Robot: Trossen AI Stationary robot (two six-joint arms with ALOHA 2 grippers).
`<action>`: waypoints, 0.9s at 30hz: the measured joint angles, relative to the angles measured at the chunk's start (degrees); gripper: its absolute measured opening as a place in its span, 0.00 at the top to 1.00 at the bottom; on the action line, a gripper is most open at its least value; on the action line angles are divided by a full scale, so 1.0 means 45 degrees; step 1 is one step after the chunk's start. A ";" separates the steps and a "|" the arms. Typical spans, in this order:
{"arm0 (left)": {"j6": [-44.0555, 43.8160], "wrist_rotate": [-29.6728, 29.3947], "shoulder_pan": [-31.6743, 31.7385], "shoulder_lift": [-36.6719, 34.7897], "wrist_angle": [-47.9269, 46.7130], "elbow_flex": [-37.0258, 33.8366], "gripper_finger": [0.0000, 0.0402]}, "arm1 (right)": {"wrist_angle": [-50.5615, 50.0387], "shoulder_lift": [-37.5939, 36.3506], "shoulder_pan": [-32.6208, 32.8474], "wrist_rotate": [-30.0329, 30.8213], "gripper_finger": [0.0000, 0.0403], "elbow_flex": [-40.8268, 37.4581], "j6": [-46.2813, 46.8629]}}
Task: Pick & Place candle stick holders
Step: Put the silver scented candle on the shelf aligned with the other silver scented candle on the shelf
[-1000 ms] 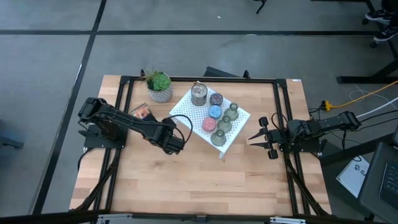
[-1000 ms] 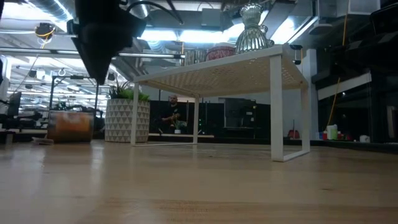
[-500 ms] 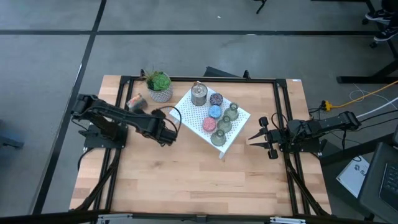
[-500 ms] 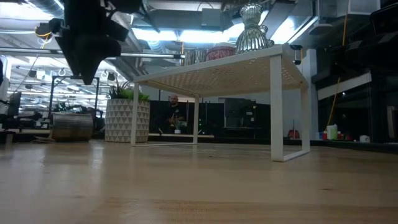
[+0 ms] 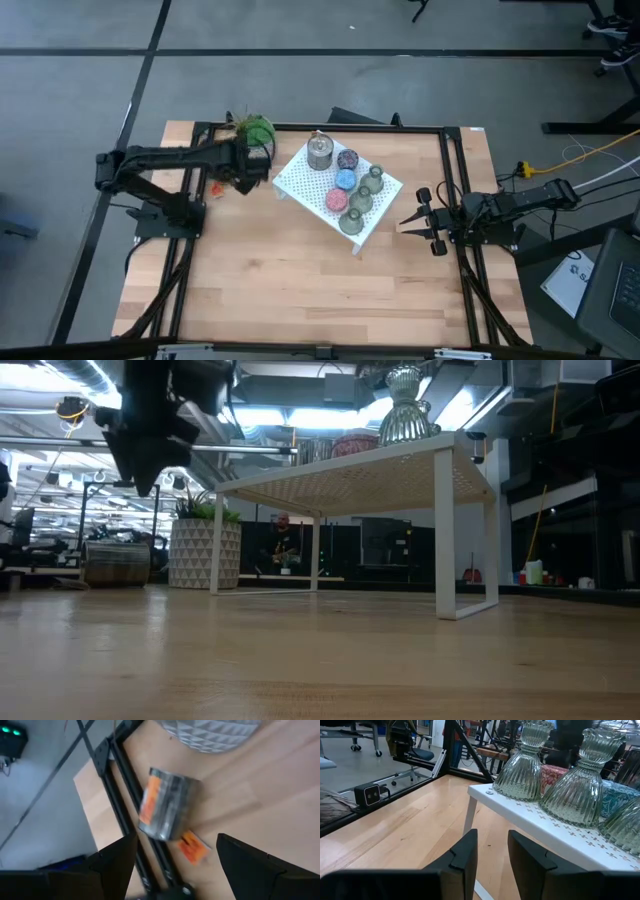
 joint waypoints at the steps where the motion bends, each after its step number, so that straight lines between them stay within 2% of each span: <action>1: 0.0726 -0.0006 0.0467 0.0008 0.0285 0.0000 0.33 | -0.0001 -0.0002 0.0000 0.0000 0.72 0.0002 -0.0004; 4: 0.2508 -0.0057 0.1511 0.0043 0.1329 0.0000 0.32 | -0.0001 -0.0001 0.0000 0.0000 0.72 0.0005 -0.0004; 7: 0.3433 -0.0107 0.1982 0.0063 0.2016 0.0000 0.31 | 0.0002 -0.0002 0.0000 0.0000 0.72 0.0000 -0.0002; 14: 0.3512 0.0221 0.2114 0.0037 0.1913 -0.0272 0.24 | -0.0001 -0.0004 0.0000 0.0000 0.72 0.0000 0.0001; 20: 0.3487 0.0208 0.2114 -0.0112 0.2515 -0.1574 0.19 | 0.0001 -0.0002 0.0000 0.0000 0.72 0.0005 -0.0001; 27: 0.3487 -0.0089 0.2127 -0.0175 0.2683 -0.2751 0.18 | -0.0001 -0.0004 0.0000 0.0000 0.72 0.0000 0.0001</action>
